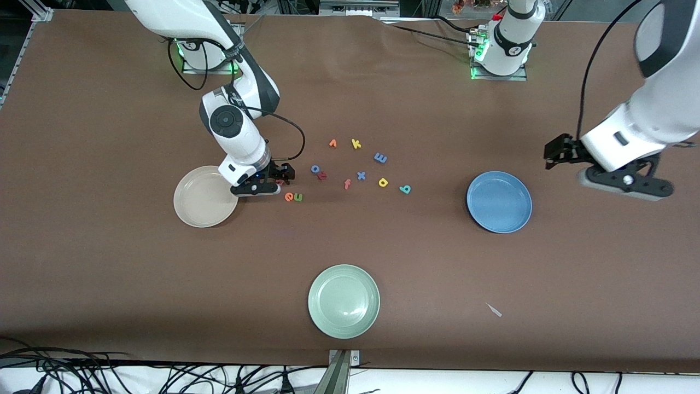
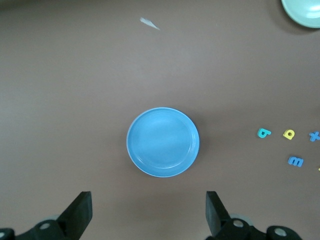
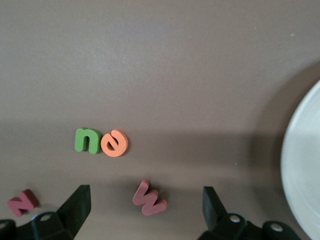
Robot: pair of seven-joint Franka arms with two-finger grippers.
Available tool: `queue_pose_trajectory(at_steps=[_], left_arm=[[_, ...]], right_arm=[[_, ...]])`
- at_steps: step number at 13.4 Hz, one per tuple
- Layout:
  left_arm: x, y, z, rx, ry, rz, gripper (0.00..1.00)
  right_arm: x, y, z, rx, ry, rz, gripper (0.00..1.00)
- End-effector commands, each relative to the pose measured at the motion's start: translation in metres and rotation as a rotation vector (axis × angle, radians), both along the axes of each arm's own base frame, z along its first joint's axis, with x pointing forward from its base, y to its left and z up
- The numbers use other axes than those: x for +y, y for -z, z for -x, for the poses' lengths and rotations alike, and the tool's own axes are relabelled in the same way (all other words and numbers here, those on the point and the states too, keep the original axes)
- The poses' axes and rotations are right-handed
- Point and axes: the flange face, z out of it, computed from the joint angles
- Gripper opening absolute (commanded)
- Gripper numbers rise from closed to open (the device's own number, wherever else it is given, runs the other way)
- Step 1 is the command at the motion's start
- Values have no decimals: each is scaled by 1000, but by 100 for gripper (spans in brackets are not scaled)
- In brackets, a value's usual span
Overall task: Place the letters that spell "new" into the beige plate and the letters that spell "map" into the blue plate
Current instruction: 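Reach the right gripper toward the pink w beside the white plate, then grasp the pink w with the right gripper while the left gripper grasps teal p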
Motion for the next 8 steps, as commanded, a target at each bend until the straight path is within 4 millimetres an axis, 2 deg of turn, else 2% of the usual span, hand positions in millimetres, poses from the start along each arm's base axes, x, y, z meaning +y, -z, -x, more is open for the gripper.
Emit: queue_pose_trajectory(at_steps=[1, 2, 5, 6, 8], left_arm=[[-31, 41, -13, 55, -74, -14, 100], [-52, 55, -15, 63, -143, -7, 100], [-107, 114, -19, 101, -326, -27, 100], [-116, 131, -19, 118, -393, -43, 100], [-146, 165, -12, 152, -487, -83, 100]], right_arm=[[1, 9, 9, -11, 7, -5, 99], [-1, 13, 12, -2, 27, -1, 99], [4, 19, 22, 12, 37, 6, 98], [4, 21, 22, 13, 37, 7, 98], [4, 25, 23, 12, 39, 6, 95]])
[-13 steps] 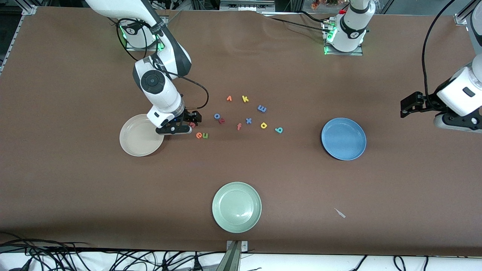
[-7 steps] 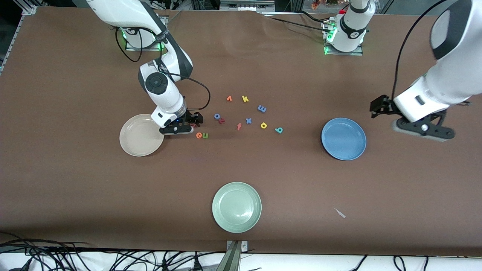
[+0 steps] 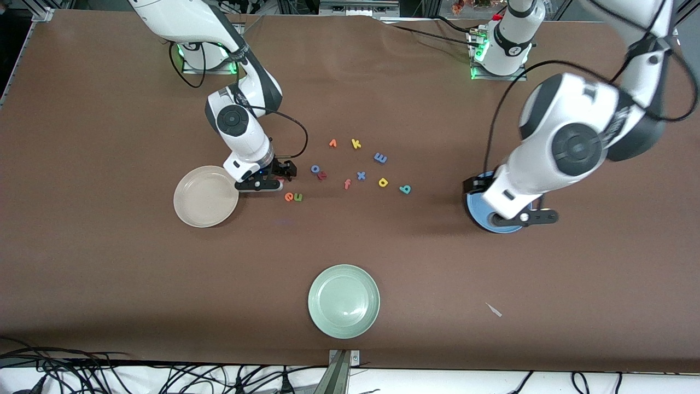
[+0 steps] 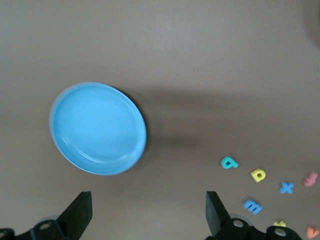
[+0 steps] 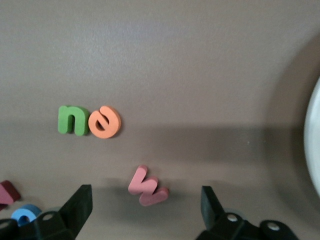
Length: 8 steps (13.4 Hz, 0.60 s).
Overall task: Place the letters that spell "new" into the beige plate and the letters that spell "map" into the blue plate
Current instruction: 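Grasp the pink w with the right gripper while the left gripper grasps teal p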
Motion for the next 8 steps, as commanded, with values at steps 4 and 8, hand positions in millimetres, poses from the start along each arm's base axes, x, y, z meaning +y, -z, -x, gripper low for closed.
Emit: queue_pose_trajectory(at_steps=[4, 8], left_arm=[[-50, 89, 27, 7, -162, -29, 100], [-81, 141, 62, -13, -337, -14, 100]], right_arm=[[0, 11, 5, -12, 12, -5, 92], [-2, 20, 8, -31, 12, -17, 82]])
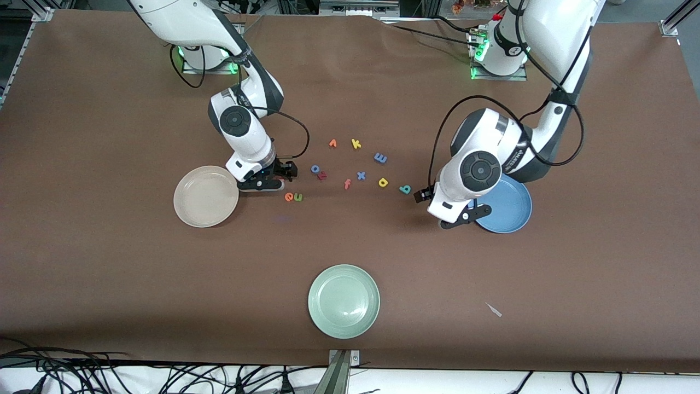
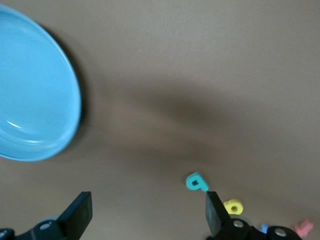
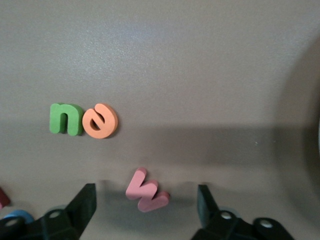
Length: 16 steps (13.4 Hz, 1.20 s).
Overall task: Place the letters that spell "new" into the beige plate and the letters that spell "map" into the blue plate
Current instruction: 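Grasp the pink w with the right gripper while the left gripper grasps teal p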
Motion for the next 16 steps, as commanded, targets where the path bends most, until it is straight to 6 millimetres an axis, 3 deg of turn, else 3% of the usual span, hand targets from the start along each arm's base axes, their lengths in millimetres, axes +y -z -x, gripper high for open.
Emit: queue_pose_trajectory(at_steps=[1, 4, 7, 10, 16], left_arm=[[-29, 22, 33, -23, -126, -23, 100], [-42, 55, 63, -60, -235, -39, 100], [-64, 73, 86, -99, -246, -48, 100], [-66, 89, 87, -141, -299, -54, 89], [-59, 105, 79, -165, -330, -28, 81]], right_arm=[[-1, 6, 5, -15, 9, -7, 77], [-1, 6, 5, -15, 9, -7, 70], [-1, 6, 5, -16, 9, -7, 61], [-1, 7, 6, -13, 9, -6, 52], [-2, 6, 6, -14, 7, -5, 38]])
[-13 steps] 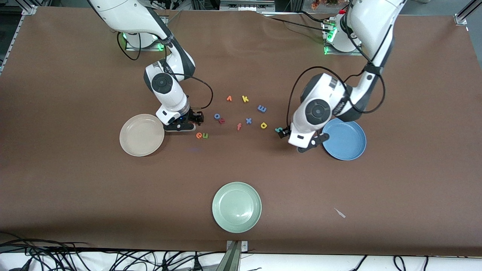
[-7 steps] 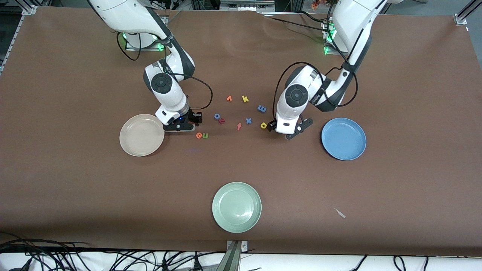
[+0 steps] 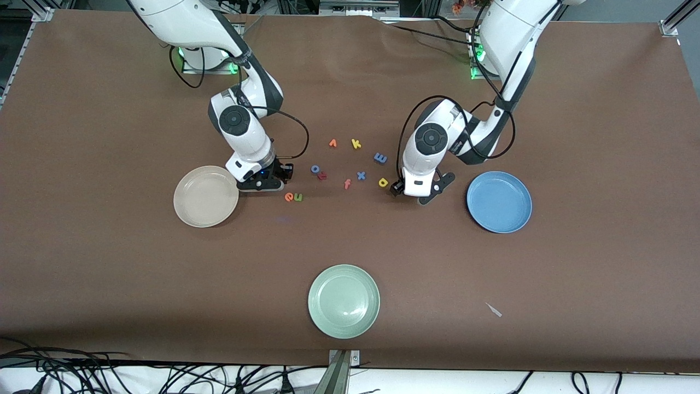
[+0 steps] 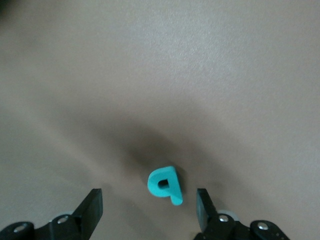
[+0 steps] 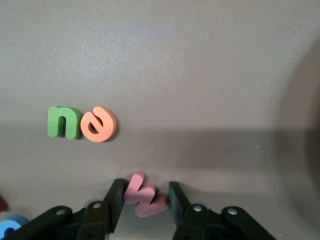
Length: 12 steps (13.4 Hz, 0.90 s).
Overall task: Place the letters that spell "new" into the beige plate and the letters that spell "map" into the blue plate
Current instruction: 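Grasp the pink w with the right gripper while the left gripper grasps teal p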
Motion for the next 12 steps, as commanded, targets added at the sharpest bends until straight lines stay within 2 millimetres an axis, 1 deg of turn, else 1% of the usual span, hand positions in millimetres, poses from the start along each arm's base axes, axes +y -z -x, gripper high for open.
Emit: queue_pose_trajectory(at_steps=[1, 2, 3, 4, 5, 6, 7, 8, 10, 11, 12], left_arm=[[-1, 5, 0, -22, -5, -3, 75], [-1, 6, 0, -21, -5, -4, 61], [0, 6, 0, -21, -9, -4, 43], [0, 6, 0, -20, -29, -6, 28], [-1, 8, 1, -17, -53, -9, 16], [-1, 9, 1, -15, -58, -11, 6], [0, 7, 0, -17, -60, -10, 1], [1, 3, -1, -16, -56, -14, 0], [9, -10, -8, -9, -63, -28, 0], [12, -23, -11, -1, -64, -41, 0], [14, -39, -15, 6, -54, -68, 0]], right_arm=[[-1, 3, 5, -2, 4, 0, 35], [-1, 4, 5, -1, 4, 1, 34], [-1, 4, 5, -1, 4, 1, 32], [0, 3, 5, -2, 4, 0, 32], [0, 2, 5, -4, 2, 0, 32], [0, 0, 4, -5, -1, -1, 32], [0, -4, 2, -7, -1, 0, 32], [-2, -8, 0, 5, -1, 9, 32], [-4, -21, -7, 27, -9, 28, 32], [-7, -31, -13, 29, -22, 37, 32], [-11, -36, -18, 40, -33, 49, 32]])
